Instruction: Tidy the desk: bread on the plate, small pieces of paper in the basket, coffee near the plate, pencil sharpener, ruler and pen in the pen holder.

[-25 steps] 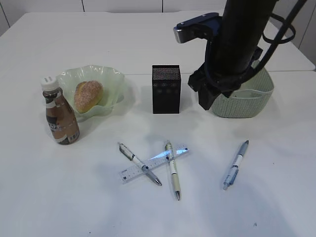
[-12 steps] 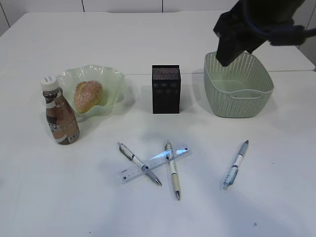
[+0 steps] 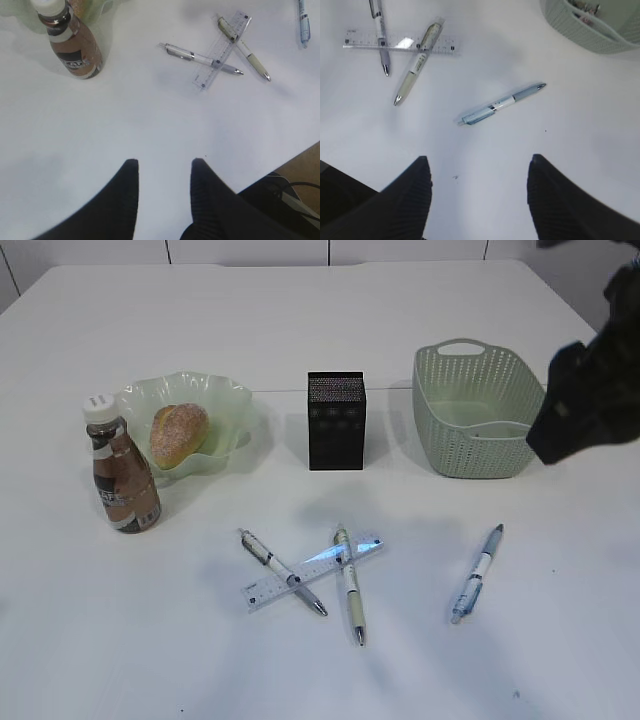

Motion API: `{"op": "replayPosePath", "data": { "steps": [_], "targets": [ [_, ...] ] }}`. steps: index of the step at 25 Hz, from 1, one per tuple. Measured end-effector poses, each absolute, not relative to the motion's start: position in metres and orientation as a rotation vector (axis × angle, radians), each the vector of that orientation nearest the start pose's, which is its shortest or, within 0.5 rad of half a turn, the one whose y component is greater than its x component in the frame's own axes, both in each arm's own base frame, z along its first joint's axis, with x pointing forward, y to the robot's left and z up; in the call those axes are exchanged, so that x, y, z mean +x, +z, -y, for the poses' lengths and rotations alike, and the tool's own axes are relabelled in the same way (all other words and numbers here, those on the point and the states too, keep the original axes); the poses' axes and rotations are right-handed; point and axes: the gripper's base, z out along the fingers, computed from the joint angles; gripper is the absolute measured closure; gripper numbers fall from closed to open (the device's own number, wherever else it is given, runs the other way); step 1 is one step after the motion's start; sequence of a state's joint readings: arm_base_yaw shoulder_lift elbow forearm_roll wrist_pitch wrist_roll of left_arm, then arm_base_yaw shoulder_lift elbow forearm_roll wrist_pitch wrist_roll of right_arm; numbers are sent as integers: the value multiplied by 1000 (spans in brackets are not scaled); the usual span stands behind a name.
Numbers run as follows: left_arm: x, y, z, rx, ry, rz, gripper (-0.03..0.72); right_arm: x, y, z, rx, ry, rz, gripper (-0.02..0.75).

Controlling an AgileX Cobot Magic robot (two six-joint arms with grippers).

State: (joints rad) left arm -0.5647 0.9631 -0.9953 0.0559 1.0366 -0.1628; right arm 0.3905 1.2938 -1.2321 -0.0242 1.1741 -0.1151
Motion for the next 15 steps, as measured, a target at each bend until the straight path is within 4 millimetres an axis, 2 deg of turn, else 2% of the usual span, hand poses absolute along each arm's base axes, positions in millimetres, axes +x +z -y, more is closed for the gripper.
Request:
{"op": "replayPosePath", "data": {
  "steps": [2, 5, 10, 13, 14, 15],
  "targets": [
    [149, 357, 88, 514, -228, -2433, 448, 219, 334, -88, -686, 48, -2632, 259],
    [151, 359, 90, 510, -237, -2394, 448, 205, 322, -82, -668, 53, -2600, 259],
    [156, 361, 93, 503, -255, -2344, 448, 189, 315, -74, -598, 64, -2485, 260],
    [166, 354, 100, 550, -240, -2355, 448, 185, 313, -71, -568, 55, -2461, 260],
    [170, 351, 104, 581, -240, -2357, 448, 180, 304, -64, -500, 15, -2448, 260],
    [175, 347, 108, 609, -241, -2359, 448, 180, 304, -64, -500, 15, -2448, 260]
  ]
}}
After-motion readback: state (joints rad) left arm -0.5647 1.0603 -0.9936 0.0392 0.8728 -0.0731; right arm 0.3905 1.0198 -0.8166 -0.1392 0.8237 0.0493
